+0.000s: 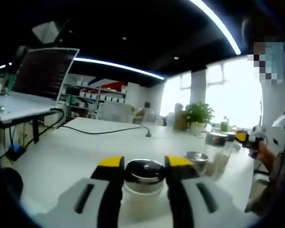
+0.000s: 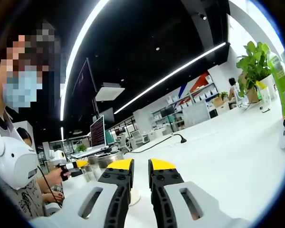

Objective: Rotate the seasoning bottle until the label or dispensing opening points toward the visible target arrow and the bottle remains upright within the marked orientation range

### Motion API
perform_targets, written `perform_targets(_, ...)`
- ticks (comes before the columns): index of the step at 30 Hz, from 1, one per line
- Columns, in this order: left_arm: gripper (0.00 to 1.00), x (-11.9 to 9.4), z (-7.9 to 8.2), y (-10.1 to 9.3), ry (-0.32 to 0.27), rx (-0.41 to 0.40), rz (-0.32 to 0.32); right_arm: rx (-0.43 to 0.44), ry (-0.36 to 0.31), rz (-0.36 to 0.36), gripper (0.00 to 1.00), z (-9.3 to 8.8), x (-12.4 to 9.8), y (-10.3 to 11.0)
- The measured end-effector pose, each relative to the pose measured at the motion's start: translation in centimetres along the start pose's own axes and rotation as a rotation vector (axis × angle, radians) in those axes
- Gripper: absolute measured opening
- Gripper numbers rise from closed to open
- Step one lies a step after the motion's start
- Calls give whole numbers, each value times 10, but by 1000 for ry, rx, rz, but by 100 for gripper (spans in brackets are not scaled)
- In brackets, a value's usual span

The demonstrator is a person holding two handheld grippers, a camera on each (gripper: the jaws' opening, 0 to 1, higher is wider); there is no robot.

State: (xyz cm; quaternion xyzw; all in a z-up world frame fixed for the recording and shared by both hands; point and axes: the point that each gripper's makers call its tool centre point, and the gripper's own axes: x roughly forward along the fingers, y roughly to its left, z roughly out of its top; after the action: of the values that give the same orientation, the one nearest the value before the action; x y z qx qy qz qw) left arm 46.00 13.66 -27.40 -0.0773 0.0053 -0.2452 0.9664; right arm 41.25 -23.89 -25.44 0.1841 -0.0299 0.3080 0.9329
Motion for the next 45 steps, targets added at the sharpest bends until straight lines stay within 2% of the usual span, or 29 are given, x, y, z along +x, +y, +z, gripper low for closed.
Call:
perform_targets(6,35,1,-1,-4,22,-12,-64,7,1,-3,10,-1,0,-1)
perform_targets(19,35,4,-5,-10,53,-3,-149,0,6,2,10,-2,2,-1)
perform_targets(25,35,2,-5,-11,61,-14,-215,0,8,7,10,-2,3,2)
perform_targets(31,35,3,-7,-15,104,11,-287,1,6,11,10,-2,2,5)
perform_targets(41,35,1,-8,-19,101,-1,-381,-6,12,28,10,-3,8,14)
perform_targets(45,35,1,-8,-19,98,-1,-396,-13,17,37,10,-4,9,16)
